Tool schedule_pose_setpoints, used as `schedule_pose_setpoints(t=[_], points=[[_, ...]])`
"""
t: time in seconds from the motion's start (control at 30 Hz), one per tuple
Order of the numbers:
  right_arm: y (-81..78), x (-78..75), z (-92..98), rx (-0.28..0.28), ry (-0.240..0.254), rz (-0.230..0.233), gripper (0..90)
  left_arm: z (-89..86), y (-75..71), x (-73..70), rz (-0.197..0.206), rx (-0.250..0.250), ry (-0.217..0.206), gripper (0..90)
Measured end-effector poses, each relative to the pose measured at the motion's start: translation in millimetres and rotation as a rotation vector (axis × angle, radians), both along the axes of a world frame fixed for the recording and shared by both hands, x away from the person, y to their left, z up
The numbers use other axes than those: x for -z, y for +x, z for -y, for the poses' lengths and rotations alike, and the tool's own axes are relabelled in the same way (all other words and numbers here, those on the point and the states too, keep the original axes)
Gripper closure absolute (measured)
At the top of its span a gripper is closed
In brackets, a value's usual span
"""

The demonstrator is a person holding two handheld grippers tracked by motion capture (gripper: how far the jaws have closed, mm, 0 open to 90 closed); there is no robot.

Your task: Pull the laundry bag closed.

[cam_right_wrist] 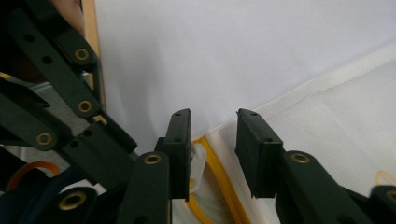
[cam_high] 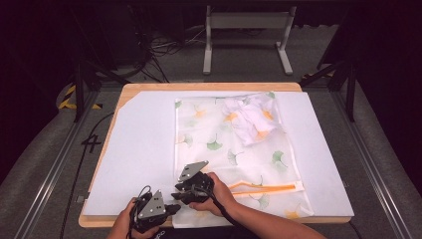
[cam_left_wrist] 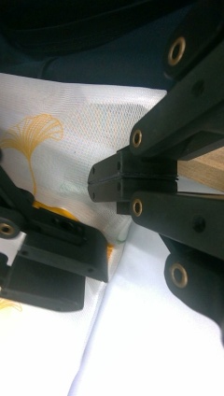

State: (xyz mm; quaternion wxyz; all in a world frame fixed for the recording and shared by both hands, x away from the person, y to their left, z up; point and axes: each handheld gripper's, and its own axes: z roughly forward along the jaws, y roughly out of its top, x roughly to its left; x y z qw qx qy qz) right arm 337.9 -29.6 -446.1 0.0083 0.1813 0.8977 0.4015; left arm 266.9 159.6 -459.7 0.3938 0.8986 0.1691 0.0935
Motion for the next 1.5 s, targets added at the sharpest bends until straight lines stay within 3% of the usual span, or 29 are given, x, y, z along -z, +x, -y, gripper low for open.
schedule_pose_setpoints(t=[0.07,0.3,0.5,0.6,0.7,0.8,0.83,0.97,1.1,1.2,1.27,1.5], points=[[1.4,0.0,3.8,-0.010,0.003,-0.014,60.5,-0.6,0.6,0.3,-0.003,0.000,-0.006,90.0],[2.1,1.9,5.8,-0.053,0.000,-0.026,80.9,-0.9,1.1,0.2,-0.008,0.000,-0.006,90.0],[3.8,3.0,7.0,-0.057,0.006,-0.041,84.3,-1.3,1.3,0.5,-0.013,0.001,-0.012,89.9],[5.2,3.6,8.3,-0.061,0.014,-0.058,84.9,-0.4,-1.3,-1.0,0.018,-0.007,0.004,87.5],[6.1,3.8,8.5,-0.063,0.018,-0.063,85.2,-3.0,2.8,-4.0,0.055,-0.050,-0.006,87.3],[7.1,3.6,8.4,-0.070,0.017,-0.065,85.5,-4.5,6.7,-5.2,0.051,-0.054,-0.011,88.0],[7.3,2.8,8.8,-0.073,0.014,-0.061,89.9,-3.9,7.7,-3.8,0.051,-0.056,0.002,88.4],[5.6,2.4,8.7,-0.081,0.020,-0.069,89.9,-4.5,9.1,-0.9,0.033,-0.051,0.001,90.0],[5.4,2.8,9.1,-0.088,0.012,-0.068,90.0,-4.5,7.4,-1.4,0.050,-0.037,0.027,90.0],[4.8,2.7,9.1,-0.086,0.010,-0.061,90.0,-6.2,7.3,-0.9,0.040,-0.041,0.019,90.0],[5.4,3.2,9.0,-0.082,0.023,-0.081,89.9,-7.9,8.4,0.0,0.026,-0.041,0.002,90.0],[2.1,5.2,9.2,-0.080,0.017,-0.073,84.7,-8.0,8.3,-0.4,0.028,-0.031,0.009,90.0]])
